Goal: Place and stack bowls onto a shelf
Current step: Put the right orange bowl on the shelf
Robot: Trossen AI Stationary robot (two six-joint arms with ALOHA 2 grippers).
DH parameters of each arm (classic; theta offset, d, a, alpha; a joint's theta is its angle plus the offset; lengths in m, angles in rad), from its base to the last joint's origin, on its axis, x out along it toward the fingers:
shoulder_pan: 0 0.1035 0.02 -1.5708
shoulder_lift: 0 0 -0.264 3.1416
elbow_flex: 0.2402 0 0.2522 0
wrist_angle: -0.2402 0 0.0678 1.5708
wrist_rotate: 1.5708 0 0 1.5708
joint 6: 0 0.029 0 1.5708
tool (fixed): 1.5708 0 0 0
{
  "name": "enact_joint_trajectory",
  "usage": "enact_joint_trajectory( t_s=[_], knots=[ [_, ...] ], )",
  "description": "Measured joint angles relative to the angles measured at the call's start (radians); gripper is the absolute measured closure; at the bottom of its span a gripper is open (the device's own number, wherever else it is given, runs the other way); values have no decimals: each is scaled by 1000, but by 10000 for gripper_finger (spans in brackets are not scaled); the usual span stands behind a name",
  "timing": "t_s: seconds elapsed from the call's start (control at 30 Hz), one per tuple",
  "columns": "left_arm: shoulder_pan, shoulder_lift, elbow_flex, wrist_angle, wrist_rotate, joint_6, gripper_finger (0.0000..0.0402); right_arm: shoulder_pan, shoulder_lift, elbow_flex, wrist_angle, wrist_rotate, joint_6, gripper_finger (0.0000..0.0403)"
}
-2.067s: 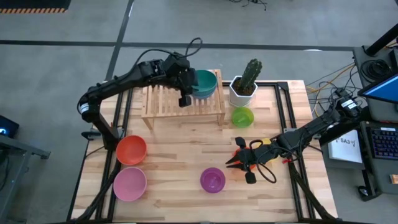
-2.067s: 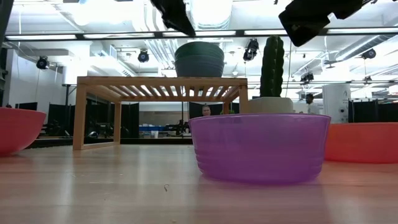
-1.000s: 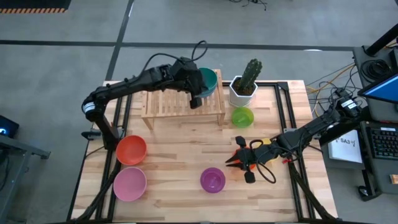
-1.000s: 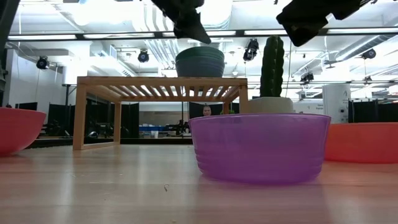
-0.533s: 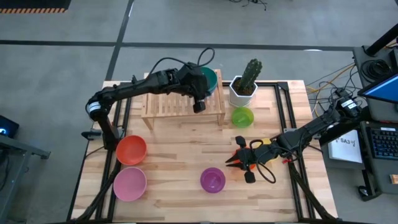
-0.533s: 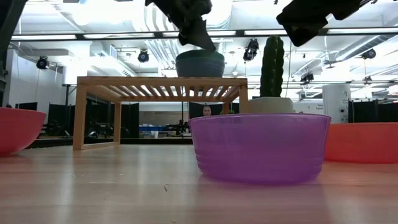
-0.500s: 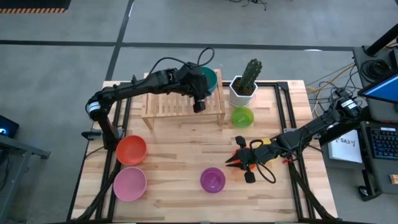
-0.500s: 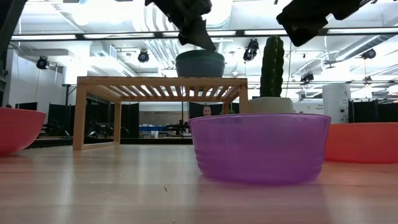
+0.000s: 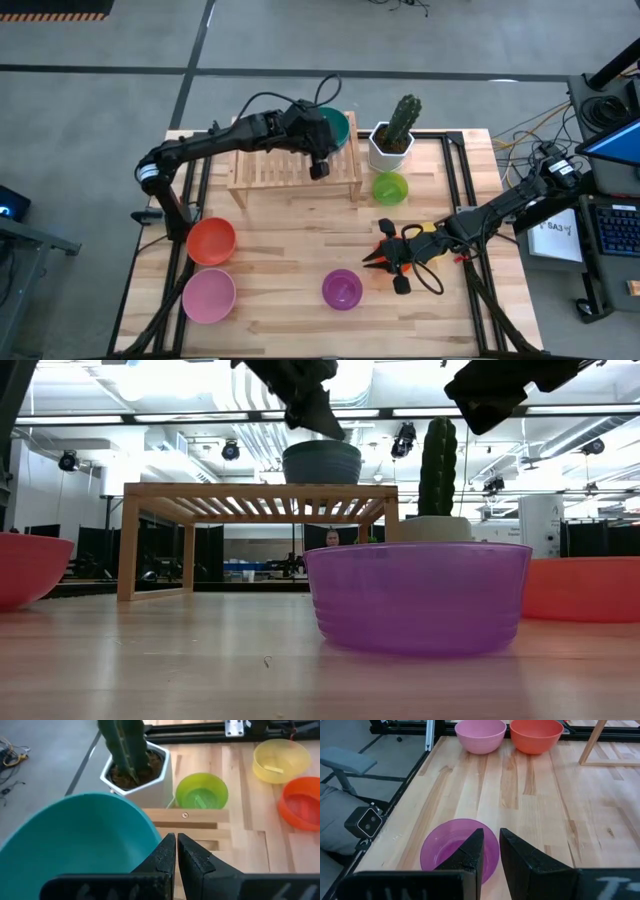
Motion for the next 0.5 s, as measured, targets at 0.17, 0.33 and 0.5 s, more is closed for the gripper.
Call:
enact_joint_trajectory(
  t_s=[0.17, 0.33, 0.5],
  knots=[
    [-9, -3, -11, 10, 0, -11, 400, 0, 0, 0, 0, 0, 0, 351],
    [-37, -47, 2, 8, 2, -7, 400, 0, 0, 0, 1, 0, 2, 351],
    [-85, -143, -22, -49, 3, -7, 400, 0, 0, 0, 1, 60, 38, 351]
  ],
)
